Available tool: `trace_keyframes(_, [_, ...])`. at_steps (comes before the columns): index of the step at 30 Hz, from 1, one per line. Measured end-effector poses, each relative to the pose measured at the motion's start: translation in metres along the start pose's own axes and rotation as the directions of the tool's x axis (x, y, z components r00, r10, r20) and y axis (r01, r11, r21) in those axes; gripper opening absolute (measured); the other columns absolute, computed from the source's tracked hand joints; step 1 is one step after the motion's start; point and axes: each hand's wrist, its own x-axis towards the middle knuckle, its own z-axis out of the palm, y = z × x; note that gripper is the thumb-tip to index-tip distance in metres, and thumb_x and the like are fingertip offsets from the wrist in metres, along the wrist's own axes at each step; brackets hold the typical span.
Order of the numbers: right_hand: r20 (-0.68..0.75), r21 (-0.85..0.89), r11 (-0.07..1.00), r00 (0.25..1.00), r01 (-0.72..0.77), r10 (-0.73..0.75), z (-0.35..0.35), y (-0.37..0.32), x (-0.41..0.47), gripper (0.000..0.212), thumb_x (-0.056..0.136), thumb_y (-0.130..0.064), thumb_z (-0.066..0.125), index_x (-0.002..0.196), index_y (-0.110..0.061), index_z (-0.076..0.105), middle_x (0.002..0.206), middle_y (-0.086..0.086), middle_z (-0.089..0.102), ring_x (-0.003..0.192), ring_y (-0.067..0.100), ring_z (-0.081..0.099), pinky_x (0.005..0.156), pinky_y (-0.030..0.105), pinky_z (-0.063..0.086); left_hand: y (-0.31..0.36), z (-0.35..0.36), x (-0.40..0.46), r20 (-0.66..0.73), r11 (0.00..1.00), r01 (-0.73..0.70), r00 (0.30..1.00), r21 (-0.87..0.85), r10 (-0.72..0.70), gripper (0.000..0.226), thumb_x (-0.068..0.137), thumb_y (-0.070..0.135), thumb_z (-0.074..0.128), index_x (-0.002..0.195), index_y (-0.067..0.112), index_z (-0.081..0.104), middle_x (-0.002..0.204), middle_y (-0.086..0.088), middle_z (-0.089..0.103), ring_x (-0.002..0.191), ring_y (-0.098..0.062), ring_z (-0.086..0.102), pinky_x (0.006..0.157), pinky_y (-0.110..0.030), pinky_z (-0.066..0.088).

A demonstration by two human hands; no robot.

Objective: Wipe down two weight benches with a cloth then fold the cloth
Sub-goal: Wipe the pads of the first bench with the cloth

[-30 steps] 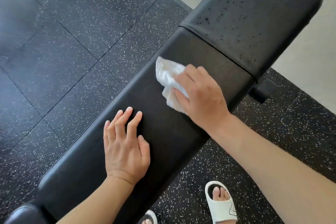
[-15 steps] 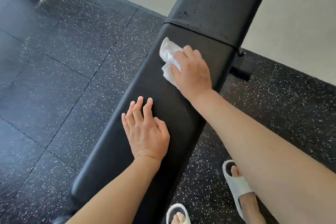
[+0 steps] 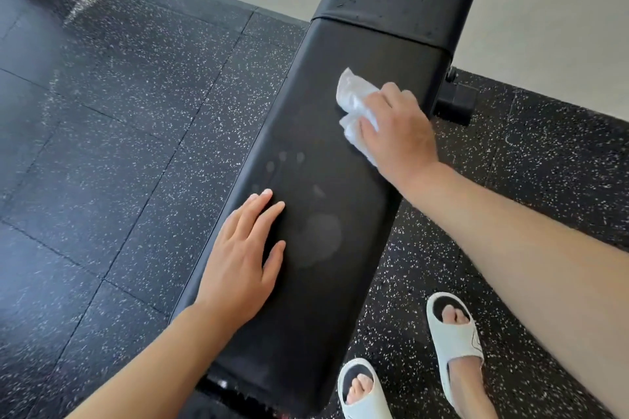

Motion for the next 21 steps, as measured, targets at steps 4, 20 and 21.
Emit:
trace_keyframes(4, [0.083, 0.065, 0.998, 0.997, 0.003, -0.008, 0.025, -0.087, -0.035, 0.027, 0.088, -0.036, 0.066, 0.092, -0.009, 0.066, 0.090, 0.013, 0.062, 0.077, 0.034, 0.057, 0.064, 0.046, 0.052, 0.002, 0.005, -0.015, -0.082, 0.993, 0.082, 0.993, -0.090, -0.089, 0.045, 0.099, 0.018, 0.064, 0.143, 0.017, 0.056, 0.160, 0.003, 0.042, 0.149, -0.019, 0.038, 0.126, -0.036, 0.028])
trace_keyframes(20, [0.069, 0.014, 0.995, 0.993, 0.094, -0.095, 0.046, -0.058, 0.047, 0.043, 0.095, -0.036, 0.049, 0.108, 0.000, 0.068, 0.105, 0.020, 0.064, 0.089, 0.037, 0.060, 0.079, 0.048, 0.051, -0.009, 0.020, -0.074, -0.110, 0.974, 0.181, 0.974, -0.136, -0.196, 0.024, 0.096, 0.038, 0.057, 0.112, 0.020, 0.057, 0.158, 0.000, 0.040, 0.155, -0.026, 0.029, 0.121, -0.062, 0.030])
trace_keyframes(21, [0.105, 0.012, 0.999, 0.993, 0.049, -0.050, 0.052, -0.077, 0.048, 0.043, 0.096, -0.039, 0.048, 0.112, -0.003, 0.066, 0.111, 0.017, 0.063, 0.095, 0.036, 0.059, 0.082, 0.046, 0.051, -0.008, 0.020, -0.074, -0.112, 0.973, 0.183, 0.973, -0.138, -0.199, 0.023, 0.097, 0.039, 0.056, 0.112, 0.021, 0.056, 0.158, 0.000, 0.040, 0.154, -0.026, 0.030, 0.121, -0.062, 0.031])
